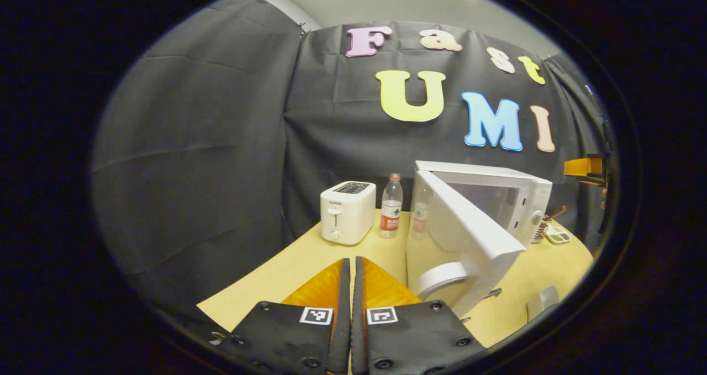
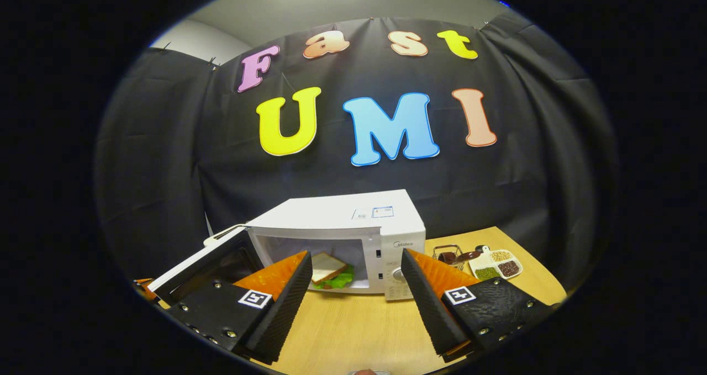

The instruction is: Open the microwave oven with the left hand, put the food in, and close the microwave oven.

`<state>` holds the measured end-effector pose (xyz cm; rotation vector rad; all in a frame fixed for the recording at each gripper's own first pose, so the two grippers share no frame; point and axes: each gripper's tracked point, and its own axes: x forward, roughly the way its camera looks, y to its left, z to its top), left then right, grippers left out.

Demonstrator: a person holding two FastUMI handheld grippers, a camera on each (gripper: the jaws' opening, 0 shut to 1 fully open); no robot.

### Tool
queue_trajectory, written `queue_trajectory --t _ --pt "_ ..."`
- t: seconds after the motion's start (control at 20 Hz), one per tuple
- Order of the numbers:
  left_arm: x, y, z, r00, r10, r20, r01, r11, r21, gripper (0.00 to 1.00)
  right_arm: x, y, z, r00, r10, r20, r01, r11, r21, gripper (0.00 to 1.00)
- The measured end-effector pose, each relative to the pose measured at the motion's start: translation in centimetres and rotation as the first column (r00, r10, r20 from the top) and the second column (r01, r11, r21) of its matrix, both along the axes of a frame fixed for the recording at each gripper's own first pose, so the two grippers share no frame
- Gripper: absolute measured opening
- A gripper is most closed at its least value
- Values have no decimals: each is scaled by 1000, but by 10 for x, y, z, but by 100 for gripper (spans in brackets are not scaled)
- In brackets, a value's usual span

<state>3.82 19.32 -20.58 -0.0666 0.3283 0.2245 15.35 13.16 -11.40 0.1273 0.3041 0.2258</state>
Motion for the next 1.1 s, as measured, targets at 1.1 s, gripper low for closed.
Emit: queue_trajectory --t 1.1 --pt "35 -175 15 981 -191 -21 191 982 -5 7 -52 -138 0 999 -51 -17 51 999 -3 98"
